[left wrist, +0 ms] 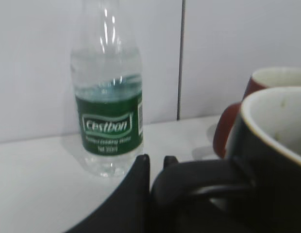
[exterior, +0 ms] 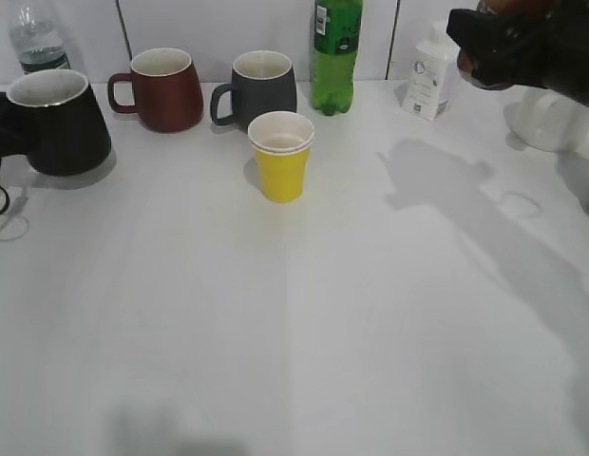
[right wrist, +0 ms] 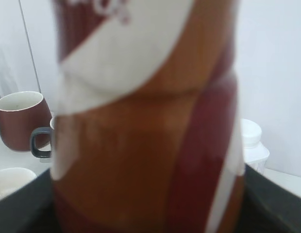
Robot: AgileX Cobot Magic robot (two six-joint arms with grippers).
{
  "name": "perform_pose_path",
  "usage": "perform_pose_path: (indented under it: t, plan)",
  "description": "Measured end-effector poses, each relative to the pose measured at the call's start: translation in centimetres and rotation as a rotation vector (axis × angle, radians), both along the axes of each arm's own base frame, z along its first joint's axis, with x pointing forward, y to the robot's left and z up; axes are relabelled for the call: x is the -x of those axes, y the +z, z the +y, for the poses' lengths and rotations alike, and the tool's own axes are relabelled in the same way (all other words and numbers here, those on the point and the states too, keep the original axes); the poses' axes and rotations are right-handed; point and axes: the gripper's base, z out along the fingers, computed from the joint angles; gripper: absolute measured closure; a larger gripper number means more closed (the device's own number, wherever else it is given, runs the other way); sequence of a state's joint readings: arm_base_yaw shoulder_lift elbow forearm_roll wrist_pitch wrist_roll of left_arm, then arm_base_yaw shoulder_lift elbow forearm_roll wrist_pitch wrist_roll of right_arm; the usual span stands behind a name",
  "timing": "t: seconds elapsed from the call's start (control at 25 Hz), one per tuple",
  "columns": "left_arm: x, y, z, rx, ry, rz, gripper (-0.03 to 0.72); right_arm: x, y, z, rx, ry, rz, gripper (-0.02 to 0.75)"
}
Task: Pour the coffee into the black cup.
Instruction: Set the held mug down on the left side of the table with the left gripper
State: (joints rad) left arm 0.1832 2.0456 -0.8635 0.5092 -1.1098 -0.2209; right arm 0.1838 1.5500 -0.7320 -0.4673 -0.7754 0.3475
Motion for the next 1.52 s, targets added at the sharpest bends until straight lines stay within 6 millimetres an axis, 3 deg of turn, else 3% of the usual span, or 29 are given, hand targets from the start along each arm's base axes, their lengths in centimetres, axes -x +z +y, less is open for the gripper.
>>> perform_pose_path:
  t: [0.36, 0.84, 1.16, 1.52]
  plan:
    - [-1.4, -2.8, 0.3, 0.0, 0.001, 0.028, 0.638, -0.3, -0.7, 0.0, 0.0, -0.001, 0.02, 0.211]
    - [-1.5, -2.8, 0.1, -0.011, -0.021, 0.03, 0.635, -0.3, -0.7, 0.0, 0.0, -0.001, 0.02, 0.211]
    - [-1.4, -2.8, 0.1, 0.014, -0.017, 0.029, 0.452, -0.3, -0.7, 0.0, 0.0, -0.001, 0.02, 0.211]
    - [0.8, -2.9, -0.2, 0.042, -0.009, 0.058, 0.43, -0.3, -0.7, 0.0, -0.001, -0.001, 0.02, 0.211]
